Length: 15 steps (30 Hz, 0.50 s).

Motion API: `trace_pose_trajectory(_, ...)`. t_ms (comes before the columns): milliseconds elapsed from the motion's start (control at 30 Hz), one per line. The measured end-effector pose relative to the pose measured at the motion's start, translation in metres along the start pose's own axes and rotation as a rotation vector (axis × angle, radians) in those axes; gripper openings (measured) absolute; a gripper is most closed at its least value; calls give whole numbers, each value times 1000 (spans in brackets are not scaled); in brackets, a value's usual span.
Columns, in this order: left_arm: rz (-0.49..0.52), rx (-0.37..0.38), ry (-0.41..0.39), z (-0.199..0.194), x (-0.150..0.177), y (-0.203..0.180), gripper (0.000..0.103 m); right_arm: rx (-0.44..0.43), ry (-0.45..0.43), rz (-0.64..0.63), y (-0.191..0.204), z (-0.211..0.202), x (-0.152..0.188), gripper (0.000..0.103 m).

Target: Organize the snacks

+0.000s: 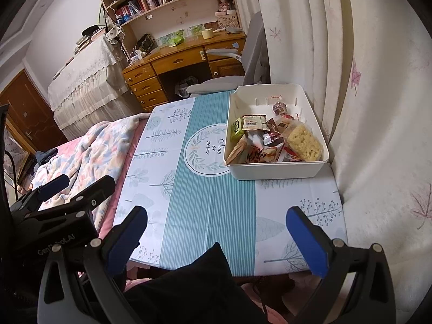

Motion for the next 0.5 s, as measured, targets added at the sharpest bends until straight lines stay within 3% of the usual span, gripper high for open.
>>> trace_pose_trajectory(500,3,2,-1,0,-1,-1,102,-2,12,10,-3,2,2,103)
Point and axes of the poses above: each gripper's, at about its wrist camera, not at the fingertips, and z roughly the way its jaws point, y to its left, x to its underside, the point moved 8 cm from there along z, roughly the way its jaws point, and after that the axes turned 1 degree about -z, right-handed, at the moved point
